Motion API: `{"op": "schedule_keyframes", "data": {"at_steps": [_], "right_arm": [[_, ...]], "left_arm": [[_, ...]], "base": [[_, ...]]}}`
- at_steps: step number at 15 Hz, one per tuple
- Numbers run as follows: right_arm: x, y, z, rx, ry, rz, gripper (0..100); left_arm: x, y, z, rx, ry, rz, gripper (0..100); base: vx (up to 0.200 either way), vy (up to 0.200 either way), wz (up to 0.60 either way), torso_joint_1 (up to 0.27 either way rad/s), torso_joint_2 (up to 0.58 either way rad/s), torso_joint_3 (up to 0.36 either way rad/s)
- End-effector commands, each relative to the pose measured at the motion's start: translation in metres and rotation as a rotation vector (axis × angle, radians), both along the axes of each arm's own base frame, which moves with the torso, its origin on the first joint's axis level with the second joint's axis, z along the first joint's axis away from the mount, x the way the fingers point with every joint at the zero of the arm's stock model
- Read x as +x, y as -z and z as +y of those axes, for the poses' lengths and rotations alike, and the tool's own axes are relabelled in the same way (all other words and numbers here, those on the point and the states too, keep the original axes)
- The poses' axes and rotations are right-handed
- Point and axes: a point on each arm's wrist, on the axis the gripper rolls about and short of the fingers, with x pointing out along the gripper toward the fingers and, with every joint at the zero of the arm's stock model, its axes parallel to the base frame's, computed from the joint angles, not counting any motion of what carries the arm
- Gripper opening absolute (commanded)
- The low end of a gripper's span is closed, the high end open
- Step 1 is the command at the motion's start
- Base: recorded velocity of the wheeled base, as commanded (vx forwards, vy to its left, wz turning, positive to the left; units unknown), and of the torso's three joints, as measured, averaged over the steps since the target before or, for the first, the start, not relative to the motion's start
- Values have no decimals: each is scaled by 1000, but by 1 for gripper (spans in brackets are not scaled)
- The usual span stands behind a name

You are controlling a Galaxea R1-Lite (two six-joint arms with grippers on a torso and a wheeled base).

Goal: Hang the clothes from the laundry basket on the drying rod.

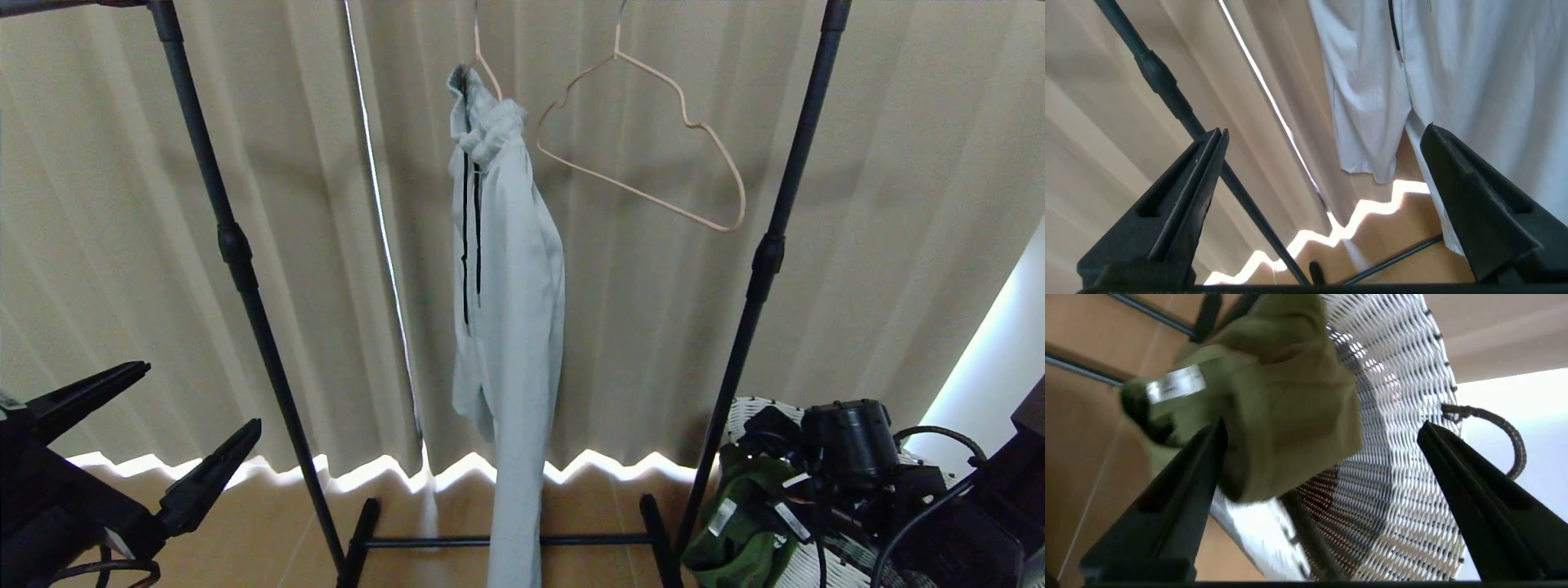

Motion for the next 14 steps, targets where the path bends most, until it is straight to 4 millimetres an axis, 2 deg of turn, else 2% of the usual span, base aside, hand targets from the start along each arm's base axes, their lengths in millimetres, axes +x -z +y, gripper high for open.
{"op": "schedule_keyframes", "data": {"at_steps": [1,2,6,9,10,12,14], "right_arm": [[4,5,-1,-3,8,11,100],[4,4,-1,-3,8,11,0],[2,2,-2,1,10,1,0],[3,-14,0,40,-1,-113,0],[4,-30,3,66,-14,-214,0],[-7,-79,4,113,-36,-401,0],[-18,-113,2,138,-40,-490,0]], "left_arm": [[1,1,0,1,0,4,100],[1,1,0,1,0,6,100],[1,1,0,0,0,7,100],[1,2,0,1,0,12,100],[2,5,-1,4,5,29,100],[3,8,-2,10,14,46,100],[6,10,-3,14,16,65,100]], "base": [[0,0,0,0,0,0],[0,0,0,0,0,0],[0,0,0,0,0,0],[0,0,0,0,0,0],[0,0,0,0,0,0],[0,0,0,0,0,0],[0,0,0,0,0,0]]}}
